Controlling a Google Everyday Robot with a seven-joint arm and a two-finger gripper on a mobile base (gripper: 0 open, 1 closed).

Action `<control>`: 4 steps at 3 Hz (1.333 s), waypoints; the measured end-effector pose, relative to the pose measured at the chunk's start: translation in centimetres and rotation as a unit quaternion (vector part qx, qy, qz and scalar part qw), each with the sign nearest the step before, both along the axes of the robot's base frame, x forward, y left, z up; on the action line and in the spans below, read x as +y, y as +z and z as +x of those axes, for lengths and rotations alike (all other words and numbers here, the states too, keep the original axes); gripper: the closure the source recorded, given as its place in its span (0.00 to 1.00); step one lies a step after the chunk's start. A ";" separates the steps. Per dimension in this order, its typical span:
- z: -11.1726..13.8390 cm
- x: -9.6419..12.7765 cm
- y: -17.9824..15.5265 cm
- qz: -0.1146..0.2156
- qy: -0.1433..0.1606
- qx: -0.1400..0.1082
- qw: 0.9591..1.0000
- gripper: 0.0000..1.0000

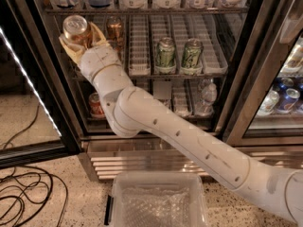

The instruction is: Pick orange can from middle shelf of fridge

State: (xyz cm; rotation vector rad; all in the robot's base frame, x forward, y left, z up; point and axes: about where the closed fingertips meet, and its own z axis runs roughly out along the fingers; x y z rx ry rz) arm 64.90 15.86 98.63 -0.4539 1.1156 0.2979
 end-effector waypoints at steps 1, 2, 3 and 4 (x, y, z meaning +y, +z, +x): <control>-5.1 -1.7 -2.3 0.016 0.084 0.049 0.995 1.00; -8.8 -4.8 -7.1 0.012 0.137 0.127 0.982 1.00; -9.6 -10.7 -11.7 0.001 0.132 0.211 0.968 1.00; -11.0 -15.7 -12.8 -0.036 0.122 0.234 0.964 1.00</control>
Offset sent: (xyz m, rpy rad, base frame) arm -0.1756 -0.0711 -0.1426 0.0849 0.6021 0.6320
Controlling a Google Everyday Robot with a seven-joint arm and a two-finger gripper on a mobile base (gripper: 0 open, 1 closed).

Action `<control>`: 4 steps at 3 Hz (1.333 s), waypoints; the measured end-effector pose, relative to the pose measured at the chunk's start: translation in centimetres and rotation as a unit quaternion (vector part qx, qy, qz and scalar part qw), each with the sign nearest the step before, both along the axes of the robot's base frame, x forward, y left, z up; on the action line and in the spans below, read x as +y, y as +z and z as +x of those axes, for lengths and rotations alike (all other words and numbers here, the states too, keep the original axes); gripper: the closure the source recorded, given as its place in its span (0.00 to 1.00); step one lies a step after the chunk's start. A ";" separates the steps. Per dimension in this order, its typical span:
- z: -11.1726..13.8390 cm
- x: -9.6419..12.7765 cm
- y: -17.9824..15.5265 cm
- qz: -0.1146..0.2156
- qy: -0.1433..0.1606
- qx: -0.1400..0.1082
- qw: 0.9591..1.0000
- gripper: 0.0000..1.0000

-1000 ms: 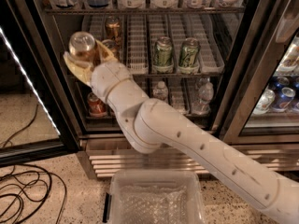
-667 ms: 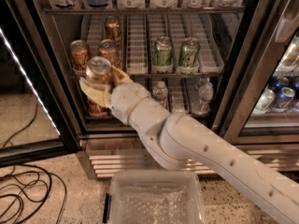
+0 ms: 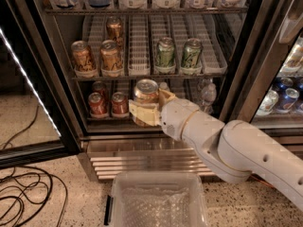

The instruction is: Pick orange can from middle shelf of fridge

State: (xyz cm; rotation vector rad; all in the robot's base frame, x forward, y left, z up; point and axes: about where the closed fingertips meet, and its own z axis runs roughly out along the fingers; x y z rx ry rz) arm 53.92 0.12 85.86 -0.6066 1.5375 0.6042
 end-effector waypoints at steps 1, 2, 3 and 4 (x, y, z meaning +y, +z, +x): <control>-2.1 -2.2 1.6 -0.040 0.033 -0.035 0.998 1.00; -4.0 -2.1 3.4 -0.065 0.093 -0.092 0.989 1.00; -6.1 -0.3 4.8 -0.076 0.182 -0.151 0.969 1.00; -8.4 1.8 5.4 -0.068 0.274 -0.177 0.943 1.00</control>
Offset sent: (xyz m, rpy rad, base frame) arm -0.1461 0.0124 0.0507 -0.1573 -0.3607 0.6870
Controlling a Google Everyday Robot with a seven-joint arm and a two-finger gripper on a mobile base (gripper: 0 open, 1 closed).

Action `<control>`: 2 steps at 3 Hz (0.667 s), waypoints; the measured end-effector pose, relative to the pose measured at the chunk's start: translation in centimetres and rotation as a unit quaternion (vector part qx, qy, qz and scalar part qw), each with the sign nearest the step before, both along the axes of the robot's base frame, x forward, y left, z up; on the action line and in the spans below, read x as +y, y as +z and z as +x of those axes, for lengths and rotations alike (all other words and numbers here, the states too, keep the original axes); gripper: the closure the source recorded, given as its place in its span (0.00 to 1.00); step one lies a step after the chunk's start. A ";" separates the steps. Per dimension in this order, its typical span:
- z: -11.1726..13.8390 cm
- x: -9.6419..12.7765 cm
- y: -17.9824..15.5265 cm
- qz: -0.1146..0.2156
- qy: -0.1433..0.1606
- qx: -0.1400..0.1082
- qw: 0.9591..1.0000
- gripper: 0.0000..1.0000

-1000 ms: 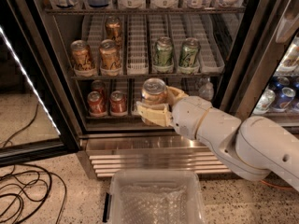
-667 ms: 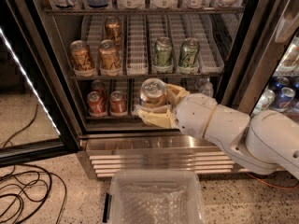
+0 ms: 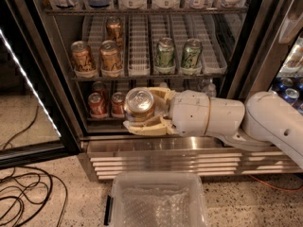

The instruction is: Pick orange can from middle shelf of fridge

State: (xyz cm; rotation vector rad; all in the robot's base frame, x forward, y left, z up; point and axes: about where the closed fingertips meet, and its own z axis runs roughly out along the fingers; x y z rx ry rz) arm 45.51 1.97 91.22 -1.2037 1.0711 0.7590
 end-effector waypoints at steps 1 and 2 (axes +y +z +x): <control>-3.5 1.4 0.5 -0.009 0.095 -0.005 0.995 1.00; -7.0 2.1 0.8 -0.022 0.162 0.002 0.987 1.00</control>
Offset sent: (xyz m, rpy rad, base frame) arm -0.1084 0.0208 0.0125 -0.0743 0.0256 0.4794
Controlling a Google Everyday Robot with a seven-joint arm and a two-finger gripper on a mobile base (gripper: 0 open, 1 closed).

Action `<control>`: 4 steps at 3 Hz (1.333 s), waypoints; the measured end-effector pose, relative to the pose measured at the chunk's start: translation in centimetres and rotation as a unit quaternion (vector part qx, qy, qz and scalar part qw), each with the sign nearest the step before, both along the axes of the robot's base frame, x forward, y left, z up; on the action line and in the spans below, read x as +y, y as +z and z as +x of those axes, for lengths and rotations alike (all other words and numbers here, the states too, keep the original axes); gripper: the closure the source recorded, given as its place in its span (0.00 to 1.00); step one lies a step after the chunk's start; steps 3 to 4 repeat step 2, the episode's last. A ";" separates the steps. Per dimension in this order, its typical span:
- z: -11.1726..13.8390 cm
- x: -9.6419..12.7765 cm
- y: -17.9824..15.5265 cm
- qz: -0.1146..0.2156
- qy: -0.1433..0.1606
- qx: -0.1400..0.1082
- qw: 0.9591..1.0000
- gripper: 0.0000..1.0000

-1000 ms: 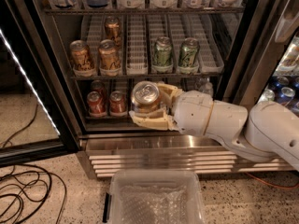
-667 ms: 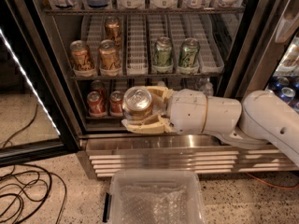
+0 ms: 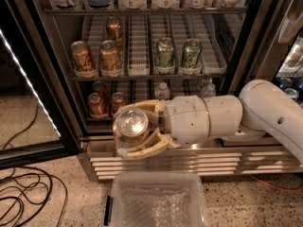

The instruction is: Pick orange can from middle shelf of fridge

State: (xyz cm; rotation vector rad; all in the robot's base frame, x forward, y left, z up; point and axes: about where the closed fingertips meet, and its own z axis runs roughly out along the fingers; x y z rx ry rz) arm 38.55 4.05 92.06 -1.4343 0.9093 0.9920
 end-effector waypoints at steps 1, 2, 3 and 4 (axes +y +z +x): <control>-2.3 0.2 0.1 -0.009 0.033 0.010 0.999 1.00; -2.3 0.2 0.1 -0.009 0.033 0.010 0.999 1.00; -2.3 0.2 0.1 -0.009 0.033 0.010 0.999 1.00; -2.3 0.2 0.1 -0.009 0.033 0.010 0.999 1.00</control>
Offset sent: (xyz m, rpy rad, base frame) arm -0.0178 0.0019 0.0013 -0.0145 0.0168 0.0501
